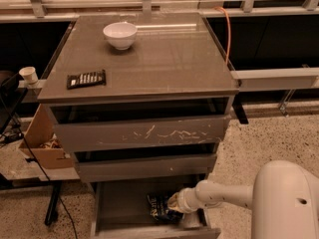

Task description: Pick blue chip bag from bottom drawer and place on counter

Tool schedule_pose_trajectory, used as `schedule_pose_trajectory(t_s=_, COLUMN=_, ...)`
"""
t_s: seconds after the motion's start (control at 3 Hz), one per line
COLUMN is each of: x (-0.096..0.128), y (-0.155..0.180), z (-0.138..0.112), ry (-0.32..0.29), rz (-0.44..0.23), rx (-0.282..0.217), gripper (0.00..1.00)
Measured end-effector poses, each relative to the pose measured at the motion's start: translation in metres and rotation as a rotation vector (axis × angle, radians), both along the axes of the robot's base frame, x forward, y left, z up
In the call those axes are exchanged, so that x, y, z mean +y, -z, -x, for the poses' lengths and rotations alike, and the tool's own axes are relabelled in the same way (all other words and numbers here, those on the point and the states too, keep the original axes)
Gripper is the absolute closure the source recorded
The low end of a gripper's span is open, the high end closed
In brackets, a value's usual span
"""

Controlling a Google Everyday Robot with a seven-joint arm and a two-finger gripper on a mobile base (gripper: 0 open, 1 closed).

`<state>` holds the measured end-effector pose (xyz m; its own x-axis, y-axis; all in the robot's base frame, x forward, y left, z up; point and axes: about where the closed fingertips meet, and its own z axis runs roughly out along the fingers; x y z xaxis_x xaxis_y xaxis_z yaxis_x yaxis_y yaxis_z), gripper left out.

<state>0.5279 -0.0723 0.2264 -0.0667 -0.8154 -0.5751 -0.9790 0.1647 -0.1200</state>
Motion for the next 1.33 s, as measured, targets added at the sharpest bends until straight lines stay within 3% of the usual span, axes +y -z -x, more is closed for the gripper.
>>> schedule_pose_trajectory(t_s=0.33, x=0.002, y=0.019, z=-0.011, ry=0.003, rz=-0.012, rx=0.018, gripper=1.00)
schedule_pose_trajectory(t_s=1.0, x=0.003, y=0.037, z=-0.018, ry=0.010, rz=-0.023, rx=0.043, gripper=0.58)
schedule_pose_trajectory(t_s=1.33, x=0.002, y=0.037, z=-0.018, ry=0.013, rz=-0.025, rx=0.044, gripper=0.27)
